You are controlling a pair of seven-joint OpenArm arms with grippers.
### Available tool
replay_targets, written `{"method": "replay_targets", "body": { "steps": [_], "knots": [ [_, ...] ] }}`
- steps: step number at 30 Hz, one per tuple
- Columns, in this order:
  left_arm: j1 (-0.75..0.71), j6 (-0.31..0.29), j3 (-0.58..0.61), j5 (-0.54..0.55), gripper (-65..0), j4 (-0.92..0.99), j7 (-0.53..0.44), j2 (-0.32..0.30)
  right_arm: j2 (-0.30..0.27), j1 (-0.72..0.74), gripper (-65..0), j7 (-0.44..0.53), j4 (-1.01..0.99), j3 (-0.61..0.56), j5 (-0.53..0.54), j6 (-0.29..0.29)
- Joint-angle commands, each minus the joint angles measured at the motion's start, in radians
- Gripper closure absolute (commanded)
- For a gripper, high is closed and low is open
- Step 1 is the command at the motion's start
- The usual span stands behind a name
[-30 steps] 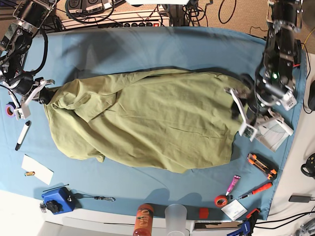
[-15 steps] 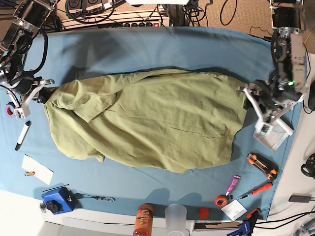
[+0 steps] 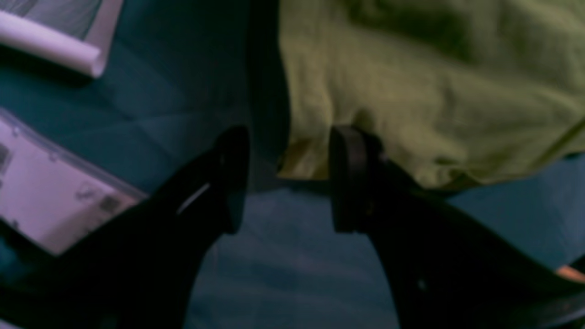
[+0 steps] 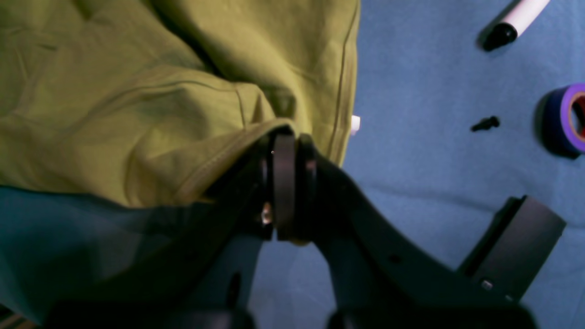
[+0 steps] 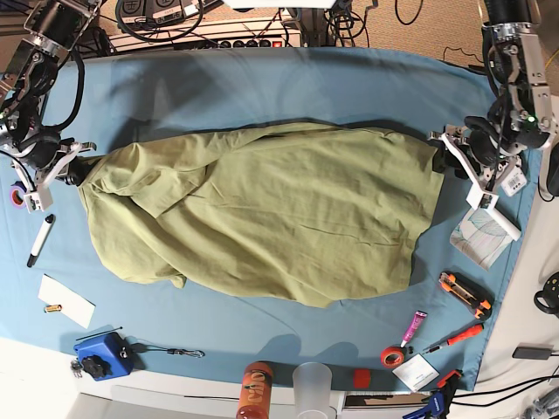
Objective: Layout the t-shirt on the table in an organized manner, then fold the t-shirt properly
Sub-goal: 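Regrasp the t-shirt corner with the left gripper and pull it outward, then stretch the t-shirt taut between both grippers and release the right gripper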
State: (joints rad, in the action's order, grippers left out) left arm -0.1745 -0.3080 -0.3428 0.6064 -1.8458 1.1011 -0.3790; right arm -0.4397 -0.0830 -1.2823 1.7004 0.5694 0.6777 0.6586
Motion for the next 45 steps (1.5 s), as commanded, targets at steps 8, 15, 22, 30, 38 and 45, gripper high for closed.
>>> {"method": "replay_targets", "body": {
  "steps": [8,15,22,30,38,45],
  "knots": [
    [0.008,-0.005,-0.008,0.000,-29.2,0.034,-0.001,0.000,-0.020,0.011,0.0,0.018,0.014,0.008,0.010,0.002],
    [0.008,-0.063,-0.009,0.084,-29.2,0.164,-0.009,0.000,-0.020,0.011,0.0,0.018,0.014,0.009,0.010,0.003],
    [0.011,-0.095,-0.009,0.169,-20.6,0.164,0.071,-0.001,-0.020,0.011,0.0,0.018,0.014,0.008,0.010,0.003],
    [0.008,-0.028,-0.016,0.169,0.0,0.157,0.130,0.000,-0.020,0.011,0.0,0.076,0.014,0.009,0.010,0.003],
    [-0.069,-0.031,-0.134,0.217,0.0,0.076,0.149,-0.001,-0.019,-0.012,0.0,0.063,0.015,0.009,0.074,0.004],
    [-0.168,-0.103,-0.227,0.362,0.0,0.036,0.167,0.001,-0.018,-0.085,0.0,-0.008,0.015,0.009,0.142,0.003]
  ]
}}
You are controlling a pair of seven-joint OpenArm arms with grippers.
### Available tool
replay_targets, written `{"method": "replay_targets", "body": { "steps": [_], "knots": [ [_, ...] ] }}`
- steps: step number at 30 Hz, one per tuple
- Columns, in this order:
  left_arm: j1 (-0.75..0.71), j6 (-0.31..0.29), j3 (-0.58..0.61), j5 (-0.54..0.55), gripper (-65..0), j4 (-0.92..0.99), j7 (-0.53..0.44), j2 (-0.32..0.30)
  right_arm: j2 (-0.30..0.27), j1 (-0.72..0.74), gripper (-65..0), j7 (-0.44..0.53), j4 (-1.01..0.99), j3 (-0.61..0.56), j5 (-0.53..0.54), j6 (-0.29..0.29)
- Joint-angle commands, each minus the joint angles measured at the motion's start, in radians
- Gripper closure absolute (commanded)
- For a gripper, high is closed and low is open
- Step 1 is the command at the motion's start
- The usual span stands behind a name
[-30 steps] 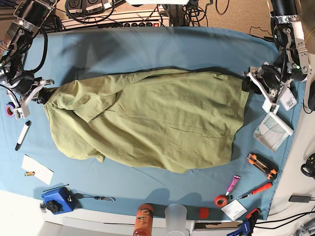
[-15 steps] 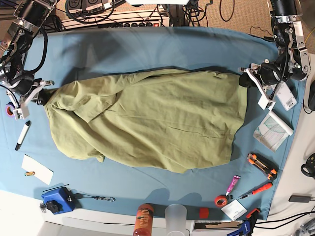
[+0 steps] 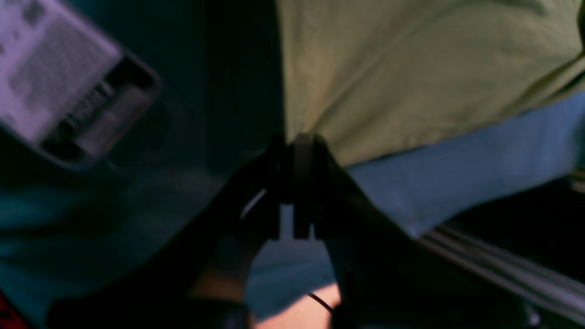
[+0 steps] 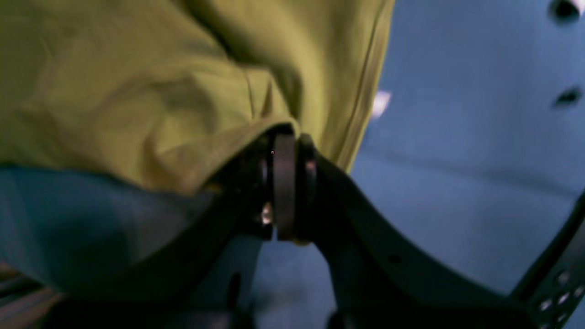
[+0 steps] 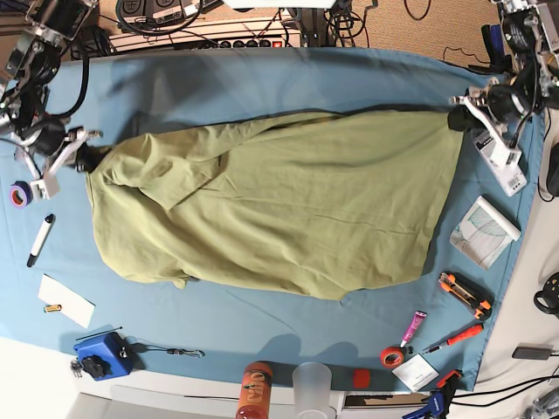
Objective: Layout the t-shirt on the table in an organized manner, then fold the t-shirt properly
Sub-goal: 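Stretch the t-shirt taut between both grippers and release the right gripper, then grasp the bunched shoulder fabric with the right gripper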
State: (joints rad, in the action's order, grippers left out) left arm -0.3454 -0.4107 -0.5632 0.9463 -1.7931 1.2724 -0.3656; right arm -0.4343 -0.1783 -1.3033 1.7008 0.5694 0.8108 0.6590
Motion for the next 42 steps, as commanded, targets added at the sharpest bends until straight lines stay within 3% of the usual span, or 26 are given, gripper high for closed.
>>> {"method": "replay_targets", "body": {
  "steps": [1,11,16,20,23,25,30,34,38,42],
  "knots": [
    [-0.008,-0.007,-0.006,0.034,0.0,-0.016,-0.003,-0.008,-0.023,-0.003,0.0,0.007,0.014,0.009,0.009,0.003],
    [-0.043,-0.009,-0.006,0.050,0.0,-0.016,0.007,0.043,-0.023,-0.121,0.0,-0.021,0.137,0.033,0.058,0.003],
    [-0.042,-0.010,-0.007,0.050,0.0,-0.016,0.013,0.044,-0.023,-0.118,0.0,0.051,0.145,0.068,-0.051,0.003],
    [-0.042,-0.010,-0.007,0.050,0.0,-0.016,0.013,0.044,-0.023,-0.118,0.0,-0.021,0.145,0.067,-0.062,0.004],
    [-0.042,-0.011,-0.007,0.050,0.0,-0.016,0.013,0.044,-0.024,-0.126,-17.2,-0.036,0.145,0.067,-0.061,0.034],
    [-0.043,-0.022,-0.007,0.050,0.0,-0.016,0.013,0.044,-0.027,-0.129,-24.4,-0.032,0.145,0.067,-0.060,0.035],
    [-0.042,-0.035,-0.007,0.050,0.0,-0.016,0.013,0.044,-0.066,-0.099,-24.7,-0.023,0.145,0.076,-0.053,0.002],
    [-0.042,-0.036,-0.007,0.050,0.0,-0.016,0.013,0.044,-0.069,-0.008,-24.7,0.072,0.145,0.082,-0.048,0.002],
    [-0.042,-0.036,-0.006,0.050,0.0,-0.016,0.010,0.044,-0.070,0.097,-24.6,0.052,0.143,-0.006,-0.066,0.005],
    [-0.042,-0.036,-0.006,0.050,0.0,-0.016,0.010,0.044,-0.070,0.165,-24.6,0.064,0.116,-0.192,-0.185,0.003]
  ]
}}
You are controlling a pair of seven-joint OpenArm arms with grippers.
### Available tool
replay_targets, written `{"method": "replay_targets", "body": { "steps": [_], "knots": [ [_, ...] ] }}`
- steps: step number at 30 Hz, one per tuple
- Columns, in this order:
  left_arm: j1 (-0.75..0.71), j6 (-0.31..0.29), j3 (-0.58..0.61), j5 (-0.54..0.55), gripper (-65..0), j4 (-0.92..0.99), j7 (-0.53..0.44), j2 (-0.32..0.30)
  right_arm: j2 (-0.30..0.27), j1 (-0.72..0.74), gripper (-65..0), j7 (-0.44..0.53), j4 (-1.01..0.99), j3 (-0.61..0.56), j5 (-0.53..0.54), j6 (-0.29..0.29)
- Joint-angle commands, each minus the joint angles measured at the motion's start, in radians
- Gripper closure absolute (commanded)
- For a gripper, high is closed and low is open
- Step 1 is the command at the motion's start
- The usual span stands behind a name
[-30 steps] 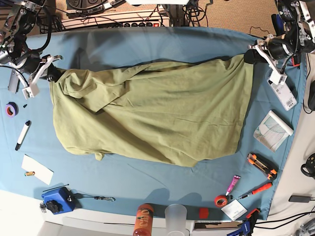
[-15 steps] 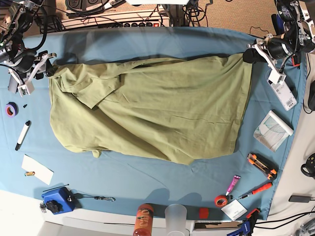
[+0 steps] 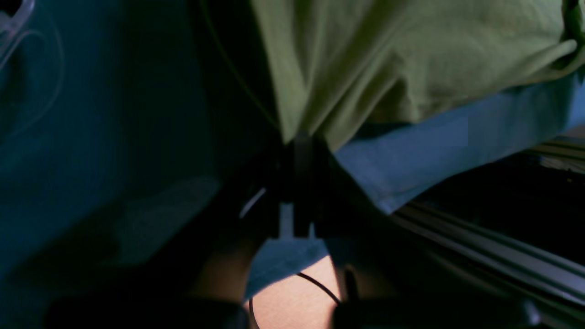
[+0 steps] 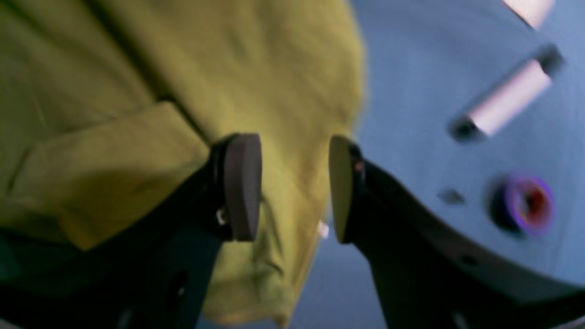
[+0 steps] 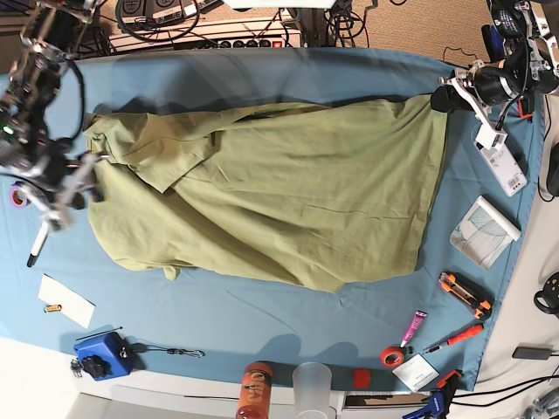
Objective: Layout the t-shirt on the table in an organized manner, then fold the t-shirt properly
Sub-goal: 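Grasp the bunched shoulder fabric with the right gripper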
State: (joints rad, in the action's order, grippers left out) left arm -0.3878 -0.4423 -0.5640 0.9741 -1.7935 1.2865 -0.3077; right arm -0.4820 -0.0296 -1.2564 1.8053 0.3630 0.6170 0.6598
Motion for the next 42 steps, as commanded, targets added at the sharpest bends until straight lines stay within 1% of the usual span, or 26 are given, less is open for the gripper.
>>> {"method": "replay_targets", "body": {
  "steps": [1,4,8,12,13,14,15,17,18,25,27,30,33,34,36,39,42],
  "knots": [
    [0.000,-0.004,-0.006,0.022,0.0,-0.016,-0.005,-0.014,-0.022,0.031,-24.6,0.036,-0.006,-0.032,-0.030,0.002],
    [0.000,-0.004,-0.006,0.022,0.0,-0.016,-0.006,-0.014,-0.022,0.075,-24.6,0.080,-0.086,-0.150,-0.097,0.001],
    [0.001,-0.004,-0.006,0.022,0.0,-0.016,-0.016,-0.014,-0.022,0.134,-24.6,0.083,-0.206,-0.274,-0.147,-0.005],
    [0.001,-0.005,-0.006,0.022,0.0,-0.016,-0.023,-0.014,-0.022,0.163,-24.4,0.084,-0.286,-0.339,-0.147,-0.010],
    [0.001,-0.004,-0.006,0.022,0.0,-0.016,-0.023,-0.014,-0.022,0.163,-23.5,0.083,-0.289,-0.346,-0.147,-0.010],
    [0.001,-0.004,-0.006,0.022,0.0,-0.016,-0.023,-0.014,-0.021,0.162,-19.8,0.077,-0.289,-0.351,-0.146,-0.010],
    [0.003,-0.004,-0.006,0.022,0.0,-0.016,-0.023,-0.013,-0.020,0.163,-14.5,0.066,-0.289,-0.351,-0.146,-0.013],
    [0.003,-0.004,-0.006,0.022,0.0,-0.016,-0.023,-0.014,-0.019,0.163,-3.5,0.042,-0.289,-0.351,-0.147,-0.044],
    [0.003,-0.004,-0.006,0.022,0.0,-0.016,-0.023,-0.014,-0.019,0.163,0.0,0.034,-0.289,-0.351,-0.147,-0.056],
    [0.003,-0.004,-0.006,0.022,0.0,-0.016,-0.023,-0.013,-0.019,0.163,0.0,0.045,-0.282,-0.351,-0.145,-0.055],
    [0.003,-0.005,-0.006,0.022,0.0,-0.016,-0.023,-0.014,-0.020,0.162,0.0,0.025,-0.258,-0.350,-0.129,-0.055],
    [0.003,-0.005,-0.006,0.022,0.0,-0.016,-0.023,-0.014,-0.020,0.162,0.0,-0.013,-0.177,-0.347,-0.066,-0.055],
    [0.003,-0.005,-0.006,0.022,0.0,-0.016,-0.023,-0.013,-0.020,0.162,0.0,-0.097,-0.062,-0.347,0.019,-0.054],
    [0.003,-0.005,-0.006,0.022,0.0,-0.016,-0.023,-0.013,-0.020,0.159,0.0,-0.112,-0.028,-0.347,0.028,-0.054],
    [0.003,-0.005,-0.006,0.022,0.0,-0.016,-0.023,-0.013,-0.020,0.145,0.0,-0.103,0.020,-0.347,0.010,-0.054],
    [0.003,-0.004,-0.006,0.022,0.0,-0.016,-0.023,-0.013,-0.020,0.123,0.0,-0.075,0.033,-0.347,-0.031,-0.055],
    [0.003,-0.005,-0.006,0.022,0.0,-0.016,-0.025,-0.013,-0.020,0.118,0.0,-0.066,0.032,-0.347,-0.108,-0.060]
  ]
}}
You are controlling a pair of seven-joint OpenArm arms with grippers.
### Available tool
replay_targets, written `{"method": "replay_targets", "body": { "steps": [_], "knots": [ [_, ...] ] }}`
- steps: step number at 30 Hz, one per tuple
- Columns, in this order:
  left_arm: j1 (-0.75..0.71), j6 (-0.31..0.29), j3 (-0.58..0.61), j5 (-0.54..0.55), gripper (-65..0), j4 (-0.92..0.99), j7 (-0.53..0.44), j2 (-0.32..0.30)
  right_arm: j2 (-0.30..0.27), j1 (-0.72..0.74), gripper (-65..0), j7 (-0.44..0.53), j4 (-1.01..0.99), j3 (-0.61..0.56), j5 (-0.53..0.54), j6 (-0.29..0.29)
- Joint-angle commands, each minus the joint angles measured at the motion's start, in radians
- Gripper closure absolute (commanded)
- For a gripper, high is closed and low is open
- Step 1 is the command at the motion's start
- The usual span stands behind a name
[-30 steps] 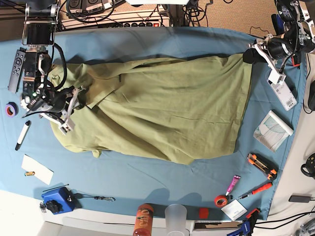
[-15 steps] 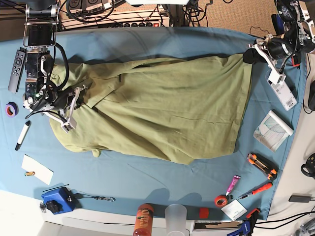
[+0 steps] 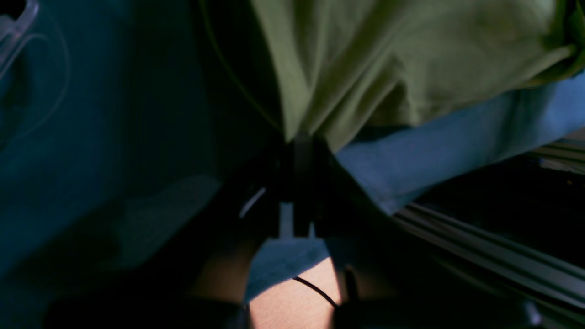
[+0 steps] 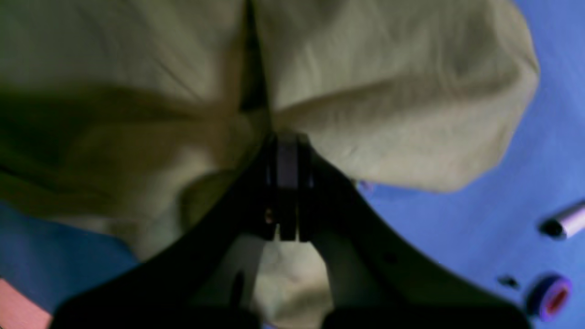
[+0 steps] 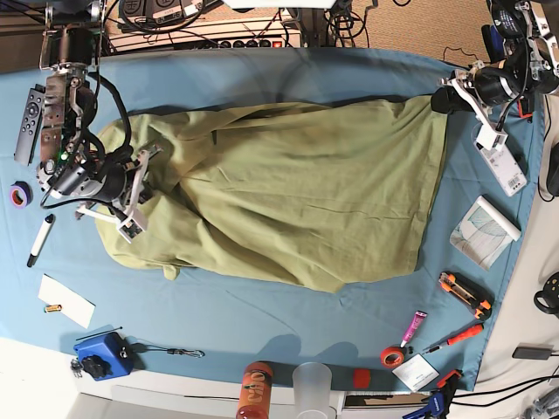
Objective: Layout the t-shirt on the table in an organized manner, then fold the t-shirt properly
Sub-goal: 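Grasp the bunched shoulder fabric with the right gripper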
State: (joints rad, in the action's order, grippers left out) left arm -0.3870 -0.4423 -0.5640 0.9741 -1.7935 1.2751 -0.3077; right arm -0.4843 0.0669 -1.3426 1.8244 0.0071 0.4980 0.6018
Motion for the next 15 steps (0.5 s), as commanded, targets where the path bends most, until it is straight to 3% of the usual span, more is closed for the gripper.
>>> {"method": "replay_targets", "body": {
  "steps": [1,7,11,15],
  "knots": [
    [0.002,-0.005,-0.006,0.022,0.0,-0.016,-0.019,-0.013,-0.018,0.021,0.0,0.045,0.013,0.009,-0.028,-0.010],
    [0.002,-0.005,-0.006,0.022,0.0,-0.016,-0.019,-0.013,-0.017,0.029,0.0,0.341,0.012,0.009,-0.282,-0.095],
    [0.002,-0.005,-0.006,0.022,0.0,-0.016,-0.019,-0.013,-0.017,0.066,0.0,0.355,-0.042,0.009,-0.360,-0.148],
    [0.002,-0.005,-0.006,0.022,0.0,-0.016,-0.019,-0.013,-0.017,0.102,0.0,0.346,-0.153,0.009,-0.364,-0.144]
  ]
}}
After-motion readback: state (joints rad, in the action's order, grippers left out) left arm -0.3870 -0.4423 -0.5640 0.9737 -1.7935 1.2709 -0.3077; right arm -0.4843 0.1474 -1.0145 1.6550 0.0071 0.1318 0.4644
